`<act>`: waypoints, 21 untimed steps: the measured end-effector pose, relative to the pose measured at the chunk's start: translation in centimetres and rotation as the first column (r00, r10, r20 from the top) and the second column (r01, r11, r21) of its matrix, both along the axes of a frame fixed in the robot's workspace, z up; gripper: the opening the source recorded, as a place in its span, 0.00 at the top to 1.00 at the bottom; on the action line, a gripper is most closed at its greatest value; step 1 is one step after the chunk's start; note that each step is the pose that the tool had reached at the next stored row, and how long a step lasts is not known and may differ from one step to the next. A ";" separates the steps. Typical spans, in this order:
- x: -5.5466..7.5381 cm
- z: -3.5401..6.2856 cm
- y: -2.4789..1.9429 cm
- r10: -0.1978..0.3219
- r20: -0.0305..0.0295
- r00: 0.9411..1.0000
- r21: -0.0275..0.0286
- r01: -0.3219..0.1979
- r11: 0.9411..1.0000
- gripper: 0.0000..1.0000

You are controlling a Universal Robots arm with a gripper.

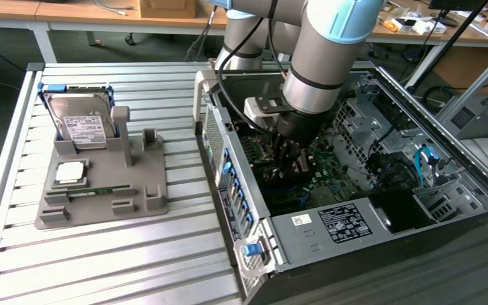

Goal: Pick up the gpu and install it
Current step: 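Insert the gpu into the slot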

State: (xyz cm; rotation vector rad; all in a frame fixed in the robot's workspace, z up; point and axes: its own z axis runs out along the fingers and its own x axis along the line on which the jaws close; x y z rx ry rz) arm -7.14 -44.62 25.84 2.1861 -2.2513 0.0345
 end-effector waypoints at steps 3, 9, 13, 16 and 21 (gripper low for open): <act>0.0 -0.04 -0.05 0.000 0.000 1.000 0.011 0.000 1.000 0.73; 0.0 -0.06 -0.07 0.000 0.000 1.000 0.015 0.000 1.000 0.73; 0.0 -0.07 -0.27 0.000 0.000 1.000 0.017 0.000 1.000 0.73; 0.0 -0.06 -0.37 0.000 0.000 1.000 0.020 0.000 1.000 0.73; 0.0 -0.06 -0.44 0.000 0.000 1.000 0.027 0.000 1.000 0.73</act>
